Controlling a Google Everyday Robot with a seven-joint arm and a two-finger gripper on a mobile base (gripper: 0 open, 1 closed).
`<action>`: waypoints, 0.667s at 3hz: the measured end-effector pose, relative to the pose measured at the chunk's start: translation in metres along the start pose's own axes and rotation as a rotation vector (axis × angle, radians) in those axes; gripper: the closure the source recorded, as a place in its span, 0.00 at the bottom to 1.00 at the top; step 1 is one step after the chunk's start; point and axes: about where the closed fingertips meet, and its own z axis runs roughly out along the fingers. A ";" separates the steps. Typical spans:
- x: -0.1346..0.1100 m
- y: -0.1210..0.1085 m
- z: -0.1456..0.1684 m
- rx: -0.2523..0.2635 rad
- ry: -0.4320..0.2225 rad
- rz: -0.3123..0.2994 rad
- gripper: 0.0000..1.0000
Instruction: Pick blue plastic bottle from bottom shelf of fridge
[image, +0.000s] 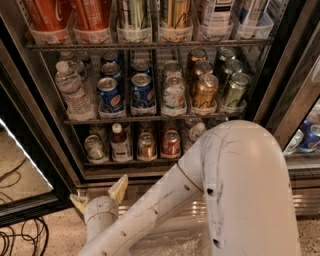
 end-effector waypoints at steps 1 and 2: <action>-0.005 -0.007 0.012 0.038 -0.036 0.005 0.00; -0.010 -0.012 0.023 0.066 -0.076 -0.005 0.11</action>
Offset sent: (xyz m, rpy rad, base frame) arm 0.0450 -0.0161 0.0171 -0.0042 -0.1781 -0.1242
